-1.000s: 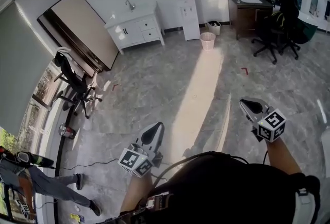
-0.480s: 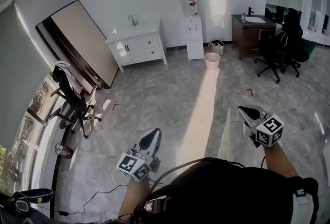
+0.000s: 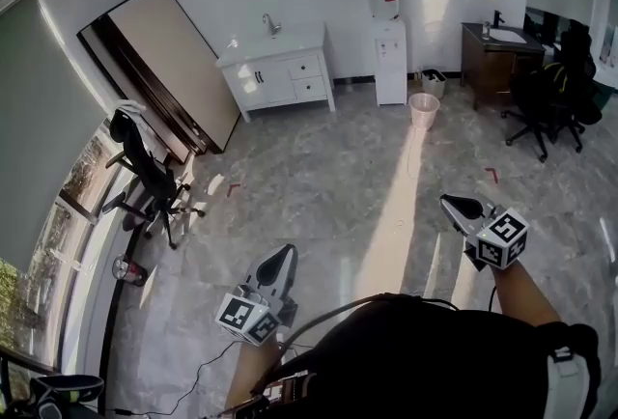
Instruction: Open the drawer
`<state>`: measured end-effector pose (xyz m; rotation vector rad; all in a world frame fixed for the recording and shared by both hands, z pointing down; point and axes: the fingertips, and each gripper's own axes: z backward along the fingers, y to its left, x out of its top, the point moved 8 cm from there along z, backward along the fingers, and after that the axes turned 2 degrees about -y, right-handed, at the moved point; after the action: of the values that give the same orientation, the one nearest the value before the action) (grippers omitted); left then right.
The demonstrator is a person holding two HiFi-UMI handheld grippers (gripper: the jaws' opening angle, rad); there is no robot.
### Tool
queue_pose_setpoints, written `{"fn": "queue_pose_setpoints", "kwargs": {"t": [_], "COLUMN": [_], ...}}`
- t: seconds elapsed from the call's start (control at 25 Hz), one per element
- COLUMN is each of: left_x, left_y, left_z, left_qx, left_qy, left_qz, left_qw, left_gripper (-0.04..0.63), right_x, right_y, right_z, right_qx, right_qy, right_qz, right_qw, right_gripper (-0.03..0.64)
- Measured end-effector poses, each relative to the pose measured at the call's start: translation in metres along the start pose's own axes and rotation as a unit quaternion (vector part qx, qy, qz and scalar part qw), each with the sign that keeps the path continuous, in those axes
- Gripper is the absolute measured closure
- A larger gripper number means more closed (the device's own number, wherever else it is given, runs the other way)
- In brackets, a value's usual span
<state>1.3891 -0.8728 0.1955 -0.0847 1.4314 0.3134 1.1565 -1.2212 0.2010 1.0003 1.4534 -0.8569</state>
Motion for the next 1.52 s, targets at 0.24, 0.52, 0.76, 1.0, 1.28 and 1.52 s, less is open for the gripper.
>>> {"fn": "queue_pose_setpoints", "kwargs": {"t": [0.24,0.52,0.76,1.0,1.28,1.52], "left_x": [0.002,0.007,0.007,-0.005,-0.020,-0.028], "left_y": [0.023,0.030,0.037,0.036,0.047,0.085], "left_z": [0.001,-0.043,-0.105,-0.166,-0.205,-0.211], "left_qx": [0.056,0.127,0.175,0.193,0.209,0.206], "left_qy": [0.000,-0.027,-0.016,-0.009,0.000,0.000], "left_qz": [-0.003,-0.017,-0.036,-0.036,-0.036,-0.023], "left_qw": [0.9984,0.9914,0.9838,0.9804,0.9772,0.9783], "left_gripper": [0.594,0.594,0.594,0.594,0.594,0.594], "right_x": [0.009,0.005,0.030,0.021,0.007,0.002], "right_y": [-0.019,-0.087,-0.153,-0.213,-0.251,-0.254], "right_z": [-0.067,-0.142,-0.187,-0.216,-0.249,-0.283], "right_qx": [0.058,0.139,0.183,0.206,0.226,0.219], "right_qy": [-0.007,-0.016,-0.035,-0.025,-0.018,-0.007], "right_qz": [-0.010,-0.005,0.009,0.026,0.020,0.017], "right_qw": [0.998,0.990,0.982,0.978,0.974,0.976], "right_gripper": [0.620,0.620,0.620,0.620,0.620,0.620]}}
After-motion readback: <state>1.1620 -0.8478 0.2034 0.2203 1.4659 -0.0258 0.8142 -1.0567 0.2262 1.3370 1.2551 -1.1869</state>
